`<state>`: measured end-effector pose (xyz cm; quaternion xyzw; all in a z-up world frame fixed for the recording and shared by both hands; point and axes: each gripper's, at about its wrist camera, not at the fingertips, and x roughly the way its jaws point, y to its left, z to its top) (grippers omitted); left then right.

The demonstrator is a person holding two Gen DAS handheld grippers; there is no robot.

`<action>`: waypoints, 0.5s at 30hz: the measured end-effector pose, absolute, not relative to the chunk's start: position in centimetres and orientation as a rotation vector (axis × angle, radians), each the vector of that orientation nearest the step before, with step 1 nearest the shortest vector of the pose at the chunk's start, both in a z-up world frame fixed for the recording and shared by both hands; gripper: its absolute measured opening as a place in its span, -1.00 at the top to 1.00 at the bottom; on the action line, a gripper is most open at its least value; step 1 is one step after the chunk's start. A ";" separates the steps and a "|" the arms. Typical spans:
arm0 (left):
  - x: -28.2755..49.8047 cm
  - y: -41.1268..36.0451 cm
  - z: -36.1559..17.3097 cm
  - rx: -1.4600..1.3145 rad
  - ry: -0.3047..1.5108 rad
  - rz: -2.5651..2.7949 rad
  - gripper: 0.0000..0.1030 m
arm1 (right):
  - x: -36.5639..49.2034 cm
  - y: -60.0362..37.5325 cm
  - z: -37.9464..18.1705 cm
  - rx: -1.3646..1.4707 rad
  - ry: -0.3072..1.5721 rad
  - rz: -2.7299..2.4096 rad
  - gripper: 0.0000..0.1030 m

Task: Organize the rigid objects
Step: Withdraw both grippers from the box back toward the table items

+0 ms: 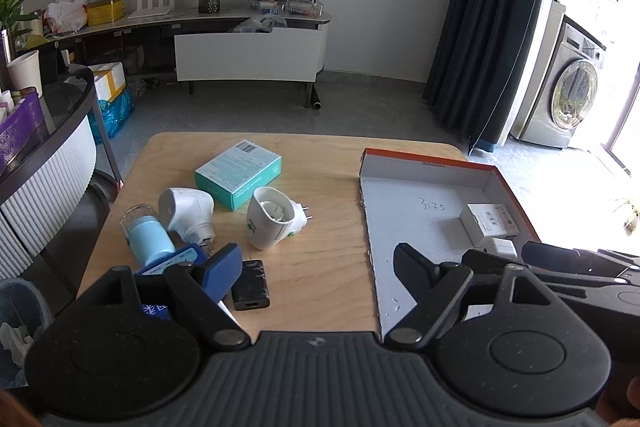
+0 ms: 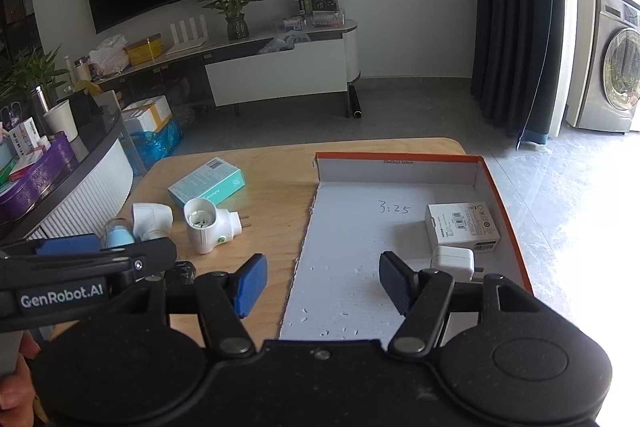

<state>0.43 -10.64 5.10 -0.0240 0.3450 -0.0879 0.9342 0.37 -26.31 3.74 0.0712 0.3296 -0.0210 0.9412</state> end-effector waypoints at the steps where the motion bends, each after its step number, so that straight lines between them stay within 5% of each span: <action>1: 0.3 -10.3 5.0 -0.053 0.707 -0.175 -0.64 | 0.4 -26.0 3.6 0.143 0.676 -0.036 -0.47; 15: -5.3 -2.8 3.2 -0.102 0.690 -0.099 -0.73 | -1.1 -21.8 2.7 0.113 0.695 0.063 -0.49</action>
